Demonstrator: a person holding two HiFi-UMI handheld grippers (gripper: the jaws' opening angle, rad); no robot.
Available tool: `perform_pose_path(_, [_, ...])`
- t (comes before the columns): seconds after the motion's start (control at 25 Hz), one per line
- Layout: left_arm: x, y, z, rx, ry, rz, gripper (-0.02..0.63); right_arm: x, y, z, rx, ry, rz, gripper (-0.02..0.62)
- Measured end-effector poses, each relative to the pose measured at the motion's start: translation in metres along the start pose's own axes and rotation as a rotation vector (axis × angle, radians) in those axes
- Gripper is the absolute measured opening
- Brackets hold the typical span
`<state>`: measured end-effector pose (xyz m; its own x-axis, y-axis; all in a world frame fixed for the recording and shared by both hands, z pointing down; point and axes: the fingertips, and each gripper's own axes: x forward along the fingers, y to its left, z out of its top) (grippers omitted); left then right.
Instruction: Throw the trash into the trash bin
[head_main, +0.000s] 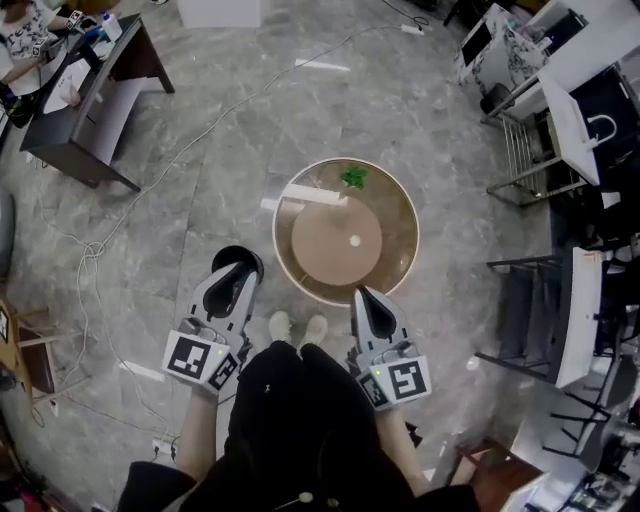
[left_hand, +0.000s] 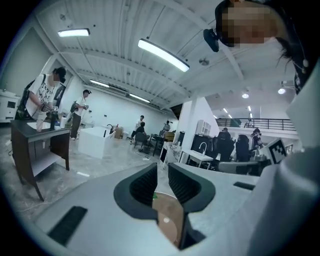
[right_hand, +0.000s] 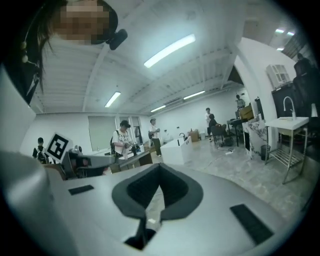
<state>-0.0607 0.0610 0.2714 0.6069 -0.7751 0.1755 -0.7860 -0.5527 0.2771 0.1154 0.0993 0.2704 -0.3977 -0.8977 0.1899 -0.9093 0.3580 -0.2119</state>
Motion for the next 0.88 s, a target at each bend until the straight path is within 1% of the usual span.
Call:
perform_pose_path(0.2, [0.010, -0.031, 0.019, 0.054, -0.042, -0.029, 0.072, -0.049, -0.028, 0.051, -0.018, -0.154, -0.066, 0.003])
perform_pose_path(0.28, [0.010, -0.040, 0.026, 0.074, -0.067, -0.033, 0.071, -0.067, -0.039, 0.063, -0.020, -0.204, -0.099, 0.003])
perform_pose_path(0.44, [0.006, -0.055, 0.043, 0.107, -0.131, -0.048, 0.071, -0.095, -0.059, 0.080, 0.017, -0.291, -0.140, 0.003])
perform_pose_path(0.64, [0.006, -0.065, 0.057, 0.134, -0.163, -0.053, 0.069, -0.106, -0.075, 0.089, 0.015, -0.318, -0.167, 0.003])
perform_pose_path(0.88, [0.006, -0.064, 0.060, 0.142, -0.176, -0.052, 0.069, -0.104, -0.080, 0.091, 0.004, -0.322, -0.180, 0.003])
